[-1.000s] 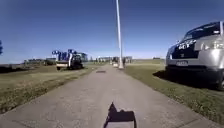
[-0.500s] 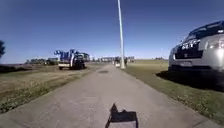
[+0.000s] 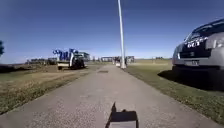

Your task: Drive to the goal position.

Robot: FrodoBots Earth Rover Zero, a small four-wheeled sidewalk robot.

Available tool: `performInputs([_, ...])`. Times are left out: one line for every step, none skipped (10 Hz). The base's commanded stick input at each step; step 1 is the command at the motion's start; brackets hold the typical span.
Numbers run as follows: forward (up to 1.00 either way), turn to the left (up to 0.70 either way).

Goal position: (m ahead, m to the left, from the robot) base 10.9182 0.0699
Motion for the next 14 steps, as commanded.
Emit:
performInputs([0.70, -0.34])
performInputs([0.70, -0.34])
performInputs([0.70, -0.35])
performInputs([0.70, -0.35])
performInputs([0.70, -0.35])
performInputs([0.70, 0.00])
performInputs([0.70, 0.00])
performInputs([0.70, 0.00])
performInputs([0.70, 0.00])
performInputs([0.70, 0.00])
performInputs([0.70, 0.00])
performInputs([0.70, 0.00])
performInputs([0.70, 0.00])
performInputs([0.70, 0.00])
